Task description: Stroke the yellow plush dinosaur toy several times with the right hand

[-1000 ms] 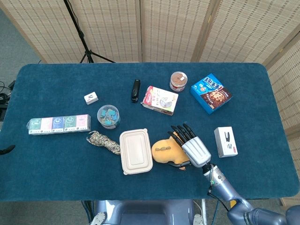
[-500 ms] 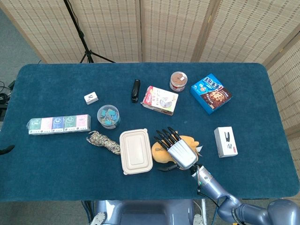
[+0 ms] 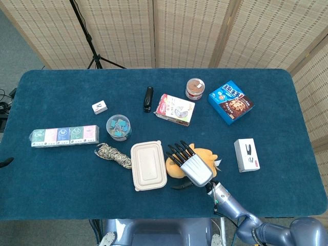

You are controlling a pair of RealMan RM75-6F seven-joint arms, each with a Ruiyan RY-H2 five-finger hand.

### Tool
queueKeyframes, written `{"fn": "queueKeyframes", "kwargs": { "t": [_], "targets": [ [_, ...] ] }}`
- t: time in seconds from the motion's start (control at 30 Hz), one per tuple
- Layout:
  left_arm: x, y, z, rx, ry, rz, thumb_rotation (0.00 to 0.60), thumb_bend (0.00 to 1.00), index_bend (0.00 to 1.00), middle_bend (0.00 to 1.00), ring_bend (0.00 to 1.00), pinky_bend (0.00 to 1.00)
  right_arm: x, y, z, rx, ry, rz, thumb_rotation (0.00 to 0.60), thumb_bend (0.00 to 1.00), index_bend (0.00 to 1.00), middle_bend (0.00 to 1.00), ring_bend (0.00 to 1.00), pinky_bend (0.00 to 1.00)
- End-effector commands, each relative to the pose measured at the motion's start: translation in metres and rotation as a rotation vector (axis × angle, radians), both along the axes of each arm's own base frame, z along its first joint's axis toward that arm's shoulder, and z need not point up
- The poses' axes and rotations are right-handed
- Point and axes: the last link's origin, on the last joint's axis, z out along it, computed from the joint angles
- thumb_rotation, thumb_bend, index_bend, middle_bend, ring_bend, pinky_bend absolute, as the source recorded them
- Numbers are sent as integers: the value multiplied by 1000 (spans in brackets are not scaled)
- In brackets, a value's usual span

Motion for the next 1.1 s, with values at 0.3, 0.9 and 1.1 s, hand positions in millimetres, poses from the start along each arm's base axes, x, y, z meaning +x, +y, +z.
{"fn": "queueKeyframes", "kwargs": {
  "t": [0.3,0.9,1.1],
  "targets": [
    [-1,0,0,8,4,5,600,0,0,0,0,0,-24,-5,6,-29,1,-90,0,0,0,0,0,0],
    [1,-1,-4,-3,14,5,600,0,0,0,0,0,-62,13,37,-56,28,-226,0,0,0,0,0,0],
    [1,-1,-5,-7,16,6,600,0,0,0,0,0,-72,15,45,-73,40,-254,0,0,0,0,0,0]
  ]
}}
